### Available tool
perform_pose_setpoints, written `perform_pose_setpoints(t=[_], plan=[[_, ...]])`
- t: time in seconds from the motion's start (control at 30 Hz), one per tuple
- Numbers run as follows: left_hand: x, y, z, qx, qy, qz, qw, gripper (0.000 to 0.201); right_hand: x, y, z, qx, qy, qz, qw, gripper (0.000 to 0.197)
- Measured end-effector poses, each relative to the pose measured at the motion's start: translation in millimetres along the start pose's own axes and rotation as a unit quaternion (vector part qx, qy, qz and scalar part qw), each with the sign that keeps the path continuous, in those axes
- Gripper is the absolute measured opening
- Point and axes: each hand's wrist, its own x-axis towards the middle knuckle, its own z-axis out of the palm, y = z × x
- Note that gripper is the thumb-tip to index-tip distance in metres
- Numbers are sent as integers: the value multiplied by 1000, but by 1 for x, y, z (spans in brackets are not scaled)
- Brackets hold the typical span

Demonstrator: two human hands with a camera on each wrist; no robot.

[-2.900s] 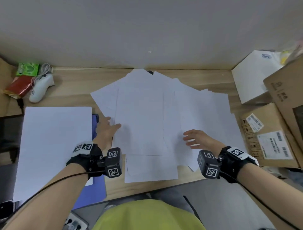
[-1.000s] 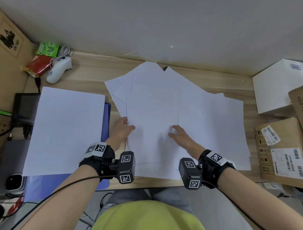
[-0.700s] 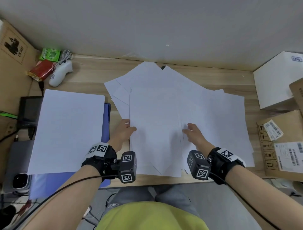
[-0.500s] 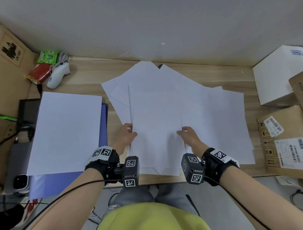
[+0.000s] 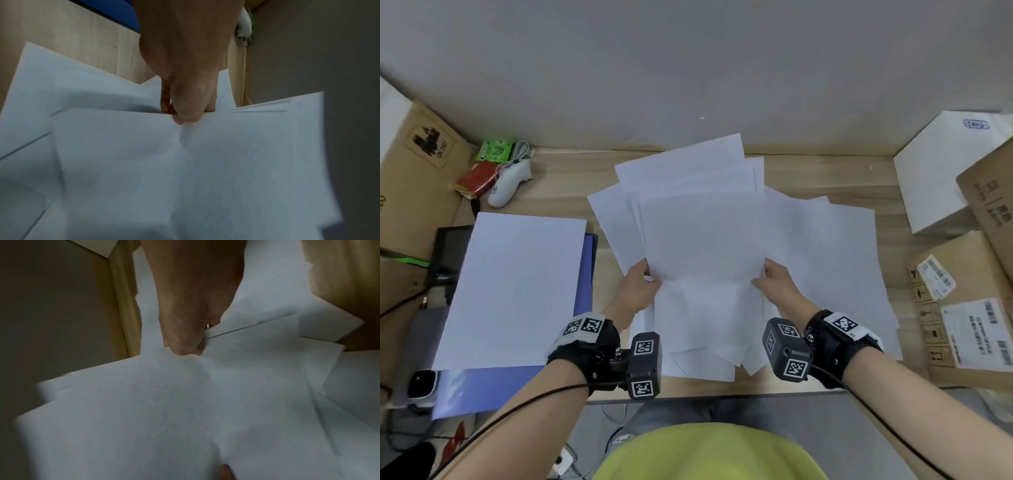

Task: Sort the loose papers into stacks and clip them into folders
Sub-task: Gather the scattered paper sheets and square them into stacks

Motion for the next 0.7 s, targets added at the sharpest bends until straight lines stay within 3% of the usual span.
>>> perform_pose_setpoints(t=[0.2,0.27,0.33,0.47,0.53,0.6,0.63,0.7], plan=[[-5,40,11,-103,72,45,991,17,-9,-43,-25,32,9,-92,995,35],[-10,56,11,-130,83,79,985,14,-25,-63,-31,34,-5,-111,993,30],[-12,66,6,-155,75,67,983,8,-42,-79,-40,50,-37,-140,988,22],[-10,73,-15,-160,57,5,985,20,-57,-98,-53,72,-80,-190,976,20],[-13,83,-21,-147,53,12,988,38,-58,-108,-52,60,-85,-212,972,8],[-21,98,-24,-161,82,60,982,42,-59,-120,-52,70,-71,-233,967,57],[-25,105,-24,-168,94,83,978,44,-58,-124,-52,81,-70,-248,963,72],[-30,110,-23,-150,108,116,976,44,-57,-130,-53,97,-74,-264,957,75]])
